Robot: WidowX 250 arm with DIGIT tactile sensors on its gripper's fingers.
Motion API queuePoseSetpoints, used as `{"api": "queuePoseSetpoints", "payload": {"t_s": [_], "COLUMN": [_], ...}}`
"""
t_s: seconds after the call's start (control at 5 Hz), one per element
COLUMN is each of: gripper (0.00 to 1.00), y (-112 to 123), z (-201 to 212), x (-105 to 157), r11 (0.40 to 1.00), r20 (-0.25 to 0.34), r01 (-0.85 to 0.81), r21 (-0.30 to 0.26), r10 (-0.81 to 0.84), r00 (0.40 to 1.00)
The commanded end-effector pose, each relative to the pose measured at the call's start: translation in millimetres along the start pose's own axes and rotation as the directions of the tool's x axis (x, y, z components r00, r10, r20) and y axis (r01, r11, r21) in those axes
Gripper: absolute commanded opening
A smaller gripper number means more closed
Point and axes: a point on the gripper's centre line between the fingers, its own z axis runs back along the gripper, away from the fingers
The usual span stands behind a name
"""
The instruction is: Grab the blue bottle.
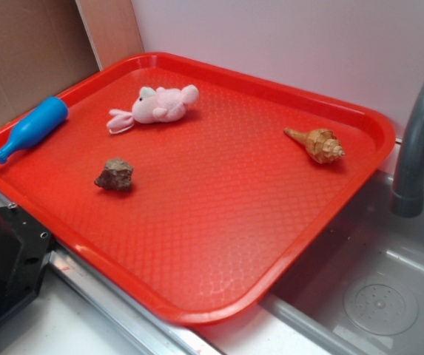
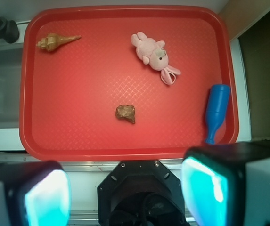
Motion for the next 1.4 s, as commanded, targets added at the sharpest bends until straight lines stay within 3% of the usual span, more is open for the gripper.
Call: {"api": "queuePoseSetpoints", "payload": {"t_s": [0.0,0.2,0.4,0.6,0.8,1.2], "gripper": [1.00,1.00,1.00,1.00,1.00,1.00], "y": [0.0,46.8,79.3,120.3,156.2,156.2], "z": [0.0,-47.0,-81.0,-111.6,-145.0,-145.0], "x": [0.0,8.3,25.5,24.1,11.8,11.8], "r11": [1.000,0.995,0.981,0.929,0.904,0.904], "r20": [0.000,-0.068,0.005,0.055,0.034,0.034], "r01": [0.000,-0.093,-0.193,-0.355,-0.390,-0.390], "r21": [0.000,0.027,0.036,0.104,0.177,0.177], "r10": [0.000,0.094,0.193,0.351,0.390,0.390], "r00": [1.000,0.993,0.981,0.935,0.920,0.920]}}
